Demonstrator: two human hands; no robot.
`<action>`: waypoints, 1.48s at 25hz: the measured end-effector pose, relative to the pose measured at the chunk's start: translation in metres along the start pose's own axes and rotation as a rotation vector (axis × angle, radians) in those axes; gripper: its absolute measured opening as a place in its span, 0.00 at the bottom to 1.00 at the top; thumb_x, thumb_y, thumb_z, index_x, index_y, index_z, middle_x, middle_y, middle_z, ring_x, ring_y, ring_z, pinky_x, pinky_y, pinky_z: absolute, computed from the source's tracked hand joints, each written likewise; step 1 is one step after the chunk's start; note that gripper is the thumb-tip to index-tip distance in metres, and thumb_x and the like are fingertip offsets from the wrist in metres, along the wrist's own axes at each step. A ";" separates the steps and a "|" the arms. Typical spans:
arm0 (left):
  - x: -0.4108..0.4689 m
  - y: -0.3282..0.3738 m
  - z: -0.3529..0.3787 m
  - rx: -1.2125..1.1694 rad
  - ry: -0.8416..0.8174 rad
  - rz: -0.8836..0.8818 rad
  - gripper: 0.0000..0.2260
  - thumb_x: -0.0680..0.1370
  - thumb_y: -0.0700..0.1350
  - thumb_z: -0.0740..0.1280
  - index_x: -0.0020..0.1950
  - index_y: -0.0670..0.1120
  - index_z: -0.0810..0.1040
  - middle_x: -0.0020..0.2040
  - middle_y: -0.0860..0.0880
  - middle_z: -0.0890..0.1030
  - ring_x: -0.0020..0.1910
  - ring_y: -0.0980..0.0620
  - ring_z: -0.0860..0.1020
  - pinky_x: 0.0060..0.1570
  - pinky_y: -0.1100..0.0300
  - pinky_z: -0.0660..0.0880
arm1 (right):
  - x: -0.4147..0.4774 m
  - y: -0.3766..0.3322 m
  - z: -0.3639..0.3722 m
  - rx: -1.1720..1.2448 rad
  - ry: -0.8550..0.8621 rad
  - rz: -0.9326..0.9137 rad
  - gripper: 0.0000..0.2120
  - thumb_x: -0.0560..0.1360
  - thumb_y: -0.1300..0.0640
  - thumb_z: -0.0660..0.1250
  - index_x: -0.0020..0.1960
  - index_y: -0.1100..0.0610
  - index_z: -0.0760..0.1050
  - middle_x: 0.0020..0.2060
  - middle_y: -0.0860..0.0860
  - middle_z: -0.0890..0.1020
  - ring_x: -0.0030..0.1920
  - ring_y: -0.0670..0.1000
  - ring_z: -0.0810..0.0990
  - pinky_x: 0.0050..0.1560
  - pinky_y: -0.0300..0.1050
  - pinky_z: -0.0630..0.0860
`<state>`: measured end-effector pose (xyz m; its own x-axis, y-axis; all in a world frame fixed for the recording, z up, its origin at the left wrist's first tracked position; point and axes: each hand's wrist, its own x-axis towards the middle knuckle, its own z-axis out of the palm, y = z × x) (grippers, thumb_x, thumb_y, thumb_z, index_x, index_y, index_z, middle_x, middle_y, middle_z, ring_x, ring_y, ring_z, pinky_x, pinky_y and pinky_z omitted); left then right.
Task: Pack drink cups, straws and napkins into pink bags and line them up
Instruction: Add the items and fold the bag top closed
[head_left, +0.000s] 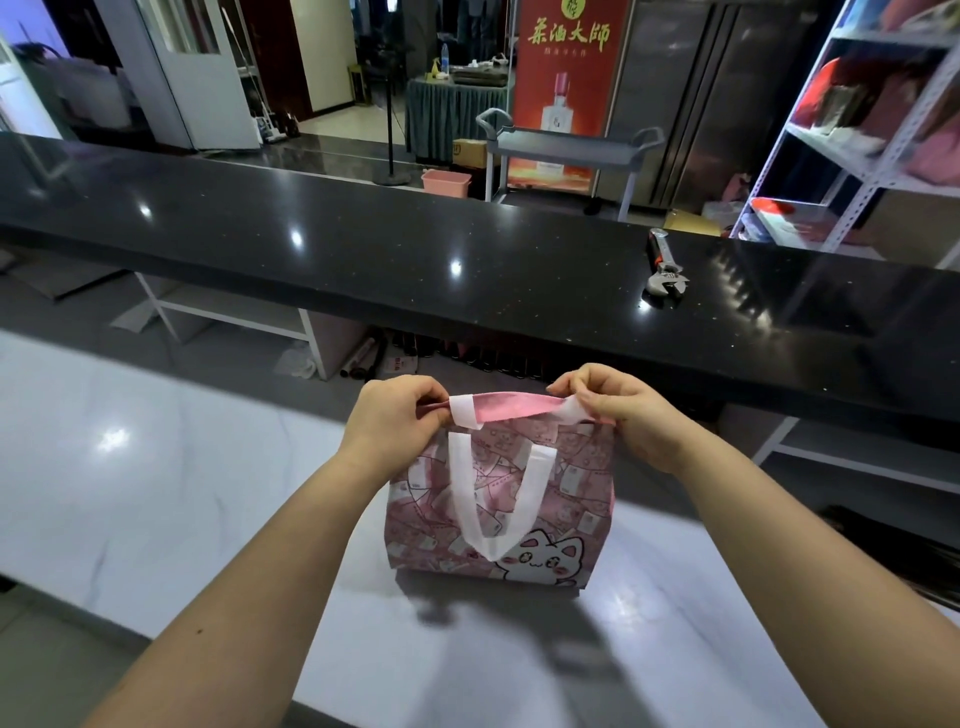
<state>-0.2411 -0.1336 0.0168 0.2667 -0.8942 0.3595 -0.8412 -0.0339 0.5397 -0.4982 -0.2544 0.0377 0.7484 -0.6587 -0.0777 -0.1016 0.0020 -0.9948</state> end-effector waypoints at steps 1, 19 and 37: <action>0.000 0.000 0.000 0.005 0.003 0.002 0.04 0.72 0.42 0.73 0.43 0.50 0.82 0.38 0.58 0.80 0.38 0.57 0.77 0.40 0.65 0.71 | 0.000 -0.003 0.000 -0.180 0.018 -0.026 0.11 0.72 0.46 0.69 0.43 0.53 0.75 0.53 0.47 0.80 0.53 0.50 0.77 0.53 0.53 0.76; -0.004 0.000 0.008 0.118 0.149 0.135 0.06 0.70 0.38 0.73 0.41 0.49 0.80 0.38 0.55 0.82 0.41 0.51 0.79 0.49 0.55 0.64 | -0.013 -0.007 0.031 -0.888 0.279 -0.515 0.12 0.74 0.69 0.65 0.44 0.51 0.73 0.66 0.46 0.71 0.69 0.50 0.62 0.65 0.41 0.64; -0.005 0.002 0.009 0.159 0.166 0.128 0.04 0.73 0.41 0.72 0.42 0.49 0.80 0.39 0.55 0.82 0.41 0.51 0.78 0.49 0.57 0.61 | -0.006 -0.027 0.010 -0.172 0.090 -0.229 0.09 0.74 0.64 0.68 0.40 0.53 0.75 0.68 0.44 0.72 0.60 0.51 0.74 0.55 0.44 0.74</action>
<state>-0.2487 -0.1335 0.0093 0.2154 -0.8107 0.5444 -0.9331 -0.0064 0.3596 -0.4932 -0.2432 0.0643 0.7041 -0.6916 0.1611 -0.0526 -0.2771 -0.9594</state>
